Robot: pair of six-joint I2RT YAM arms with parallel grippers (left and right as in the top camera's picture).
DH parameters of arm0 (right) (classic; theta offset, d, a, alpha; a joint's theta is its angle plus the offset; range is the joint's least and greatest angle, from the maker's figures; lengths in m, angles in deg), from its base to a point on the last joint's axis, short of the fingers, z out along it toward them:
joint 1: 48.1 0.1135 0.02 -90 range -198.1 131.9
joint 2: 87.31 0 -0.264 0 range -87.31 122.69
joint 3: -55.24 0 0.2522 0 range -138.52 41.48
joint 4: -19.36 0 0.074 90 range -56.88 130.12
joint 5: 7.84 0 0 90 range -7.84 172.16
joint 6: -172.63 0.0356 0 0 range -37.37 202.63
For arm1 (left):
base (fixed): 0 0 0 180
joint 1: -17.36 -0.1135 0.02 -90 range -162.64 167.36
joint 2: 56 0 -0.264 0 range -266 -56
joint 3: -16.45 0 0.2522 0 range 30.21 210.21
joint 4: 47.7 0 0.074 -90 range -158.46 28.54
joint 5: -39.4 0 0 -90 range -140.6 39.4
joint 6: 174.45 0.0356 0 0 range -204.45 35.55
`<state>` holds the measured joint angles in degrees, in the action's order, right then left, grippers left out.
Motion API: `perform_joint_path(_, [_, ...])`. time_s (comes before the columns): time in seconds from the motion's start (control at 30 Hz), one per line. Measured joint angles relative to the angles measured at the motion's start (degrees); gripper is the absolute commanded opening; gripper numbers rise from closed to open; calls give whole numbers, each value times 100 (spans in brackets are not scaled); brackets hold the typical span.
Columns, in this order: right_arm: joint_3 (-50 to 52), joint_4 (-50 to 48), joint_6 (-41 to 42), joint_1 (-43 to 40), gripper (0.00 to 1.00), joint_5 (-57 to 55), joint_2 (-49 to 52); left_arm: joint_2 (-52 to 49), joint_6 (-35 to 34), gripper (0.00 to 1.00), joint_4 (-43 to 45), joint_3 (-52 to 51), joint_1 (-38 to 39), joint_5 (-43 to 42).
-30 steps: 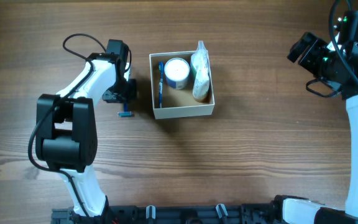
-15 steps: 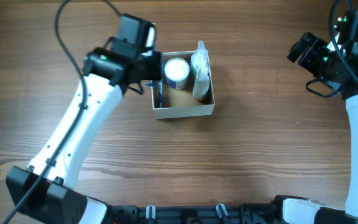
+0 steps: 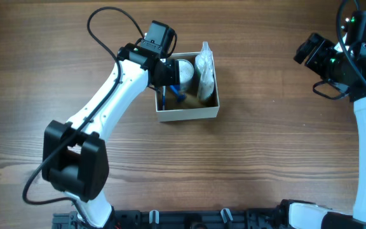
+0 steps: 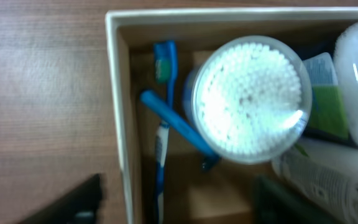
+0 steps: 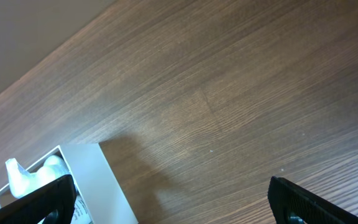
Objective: Pack container
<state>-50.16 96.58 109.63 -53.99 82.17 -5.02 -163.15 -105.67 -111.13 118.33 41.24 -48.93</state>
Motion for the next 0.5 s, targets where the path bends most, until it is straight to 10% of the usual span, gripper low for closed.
perform_joint_path(0.5, [0,0,0,0,100,0,0,2758,33,100,-914,0,256,238])
